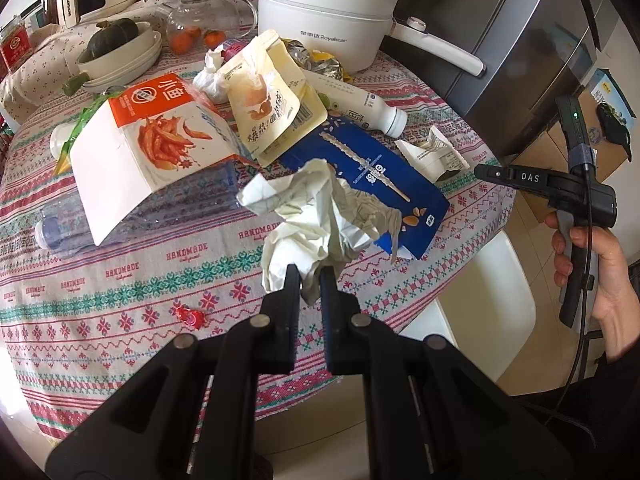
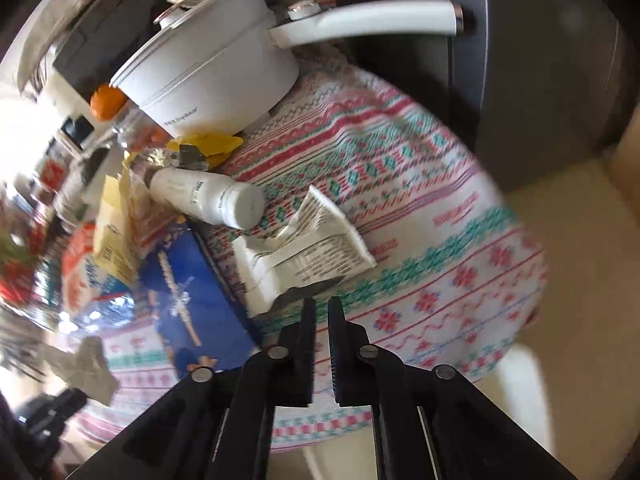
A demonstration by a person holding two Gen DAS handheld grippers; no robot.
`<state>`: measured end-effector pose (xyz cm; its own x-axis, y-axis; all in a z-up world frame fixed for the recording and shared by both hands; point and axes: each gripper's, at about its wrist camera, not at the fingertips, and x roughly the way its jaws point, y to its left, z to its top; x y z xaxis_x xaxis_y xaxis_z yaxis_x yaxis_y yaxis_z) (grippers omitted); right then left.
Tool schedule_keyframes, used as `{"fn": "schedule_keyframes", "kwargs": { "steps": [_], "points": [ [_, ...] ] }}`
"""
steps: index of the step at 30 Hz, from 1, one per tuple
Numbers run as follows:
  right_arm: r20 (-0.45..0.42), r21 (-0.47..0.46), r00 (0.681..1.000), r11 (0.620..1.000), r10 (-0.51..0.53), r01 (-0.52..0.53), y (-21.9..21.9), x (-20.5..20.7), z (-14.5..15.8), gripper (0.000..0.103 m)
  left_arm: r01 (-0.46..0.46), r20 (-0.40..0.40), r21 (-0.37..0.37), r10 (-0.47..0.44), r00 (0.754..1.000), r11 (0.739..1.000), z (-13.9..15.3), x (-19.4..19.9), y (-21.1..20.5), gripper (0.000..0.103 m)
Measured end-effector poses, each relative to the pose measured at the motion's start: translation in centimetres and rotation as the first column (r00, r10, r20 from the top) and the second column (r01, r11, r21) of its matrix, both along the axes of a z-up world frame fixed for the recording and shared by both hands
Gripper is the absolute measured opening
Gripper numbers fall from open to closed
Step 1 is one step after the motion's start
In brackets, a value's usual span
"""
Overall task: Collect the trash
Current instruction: 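Grasp the torn white wrapper with the right tool while the left tool holds the crumpled paper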
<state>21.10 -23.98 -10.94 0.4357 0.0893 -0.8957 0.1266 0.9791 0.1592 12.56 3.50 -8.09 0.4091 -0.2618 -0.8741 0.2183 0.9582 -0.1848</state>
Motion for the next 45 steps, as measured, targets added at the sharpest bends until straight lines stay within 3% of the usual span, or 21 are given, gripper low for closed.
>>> {"fn": "schedule_keyframes", "kwargs": {
  "steps": [1,2,4,8,15,17,18,20,21,22,23,31,34,36,37,45],
  "points": [
    [-0.001,-0.058,1.0,0.998,0.022,-0.022,0.2,0.1,0.2,0.045,-0.002,-0.002,0.0,0.002,1.0,1.0,-0.1,0.0,0.0,0.011],
    [-0.004,-0.097,0.999,0.995,0.032,-0.032,0.3,0.3,0.3,0.079,-0.004,-0.005,0.001,0.004,1.0,1.0,-0.1,0.0,0.1,0.011],
    [0.013,-0.089,1.0,0.996,0.016,-0.015,-1.0,0.6,0.3,0.084,-0.008,-0.006,0.002,0.008,1.0,1.0,-0.2,0.2,0.1,0.011],
    [0.014,0.029,1.0,1.0,-0.009,0.008,-3.2,2.8,-0.2,0.079,-0.015,-0.01,0.002,0.015,1.0,1.0,-0.5,0.5,0.0,0.011],
    [-0.039,0.003,0.999,1.0,0.025,-0.025,-2.0,5.4,-4.1,0.066,-0.012,-0.026,0.012,0.013,1.0,1.0,-1.1,1.3,-0.5,0.011],
    [-0.036,-0.039,0.998,0.998,0.051,-0.053,-1.2,5.6,-4.3,0.054,-0.009,-0.028,0.014,0.009,1.0,1.0,-1.2,1.4,-0.8,0.011],
    [-0.03,-0.064,0.997,0.995,0.075,-0.077,-0.7,5.5,-4.4,0.037,-0.006,-0.028,0.015,0.007,1.0,1.0,-1.2,1.4,-0.9,0.011],
    [-0.037,-0.143,0.992,0.982,0.123,-0.127,0.4,5.2,-4.7,0.022,-0.002,-0.028,0.014,0.003,1.0,1.0,-1.1,1.4,-1.1,0.011],
    [-0.038,-0.163,0.989,0.976,0.143,-0.148,0.8,5.1,-4.7,0.02,0.001,-0.026,0.012,0.0,1.0,1.0,-1.0,1.3,-1.2,0.011],
    [-0.043,-0.144,0.987,0.977,0.154,-0.159,0.8,4.9,-4.6,0.018,0.004,-0.023,0.01,-0.004,1.0,1.0,-0.9,1.2,-1.3,0.011],
    [-0.044,-0.13,0.987,0.978,0.157,-0.161,0.7,4.7,-4.5,0.005,0.008,-0.02,0.007,-0.008,1.0,1.0,-0.7,1.1,-1.4,0.011],
    [0.043,-0.068,0.988,0.987,0.151,-0.148,-1.1,0.9,0.2,0.003,0.043,0.008,-0.023,-0.043,0.999,0.999,0.6,0.1,-2.4,0.011],
    [0.059,0.036,0.989,0.99,0.133,-0.135,-1.8,-0.3,0.6,0.016,0.056,0.006,-0.016,-0.056,0.998,0.998,0.6,-0.2,-2.7,0.011],
    [0.044,0.07,0.993,0.991,0.108,-0.111,-2.0,0.1,0.1,0.06,0.061,0.004,-0.011,-0.061,0.998,0.998,0.5,-0.2,-2.7,0.011],
    [0.05,0.075,0.994,0.992,0.097,-0.101,-1.9,0.0,0.1,0.067,0.062,0.002,-0.01,-0.062,0.998,0.998,0.4,-0.2,-2.7,0.011],
    [0.039,0.075,0.995,0.992,0.097,-0.099,0.0,5.4,-3.3,0.07,0.035,-0.018,-0.007,-0.035,0.999,0.999,-0.1,0.4,-1.4,0.011]
  ]
}}
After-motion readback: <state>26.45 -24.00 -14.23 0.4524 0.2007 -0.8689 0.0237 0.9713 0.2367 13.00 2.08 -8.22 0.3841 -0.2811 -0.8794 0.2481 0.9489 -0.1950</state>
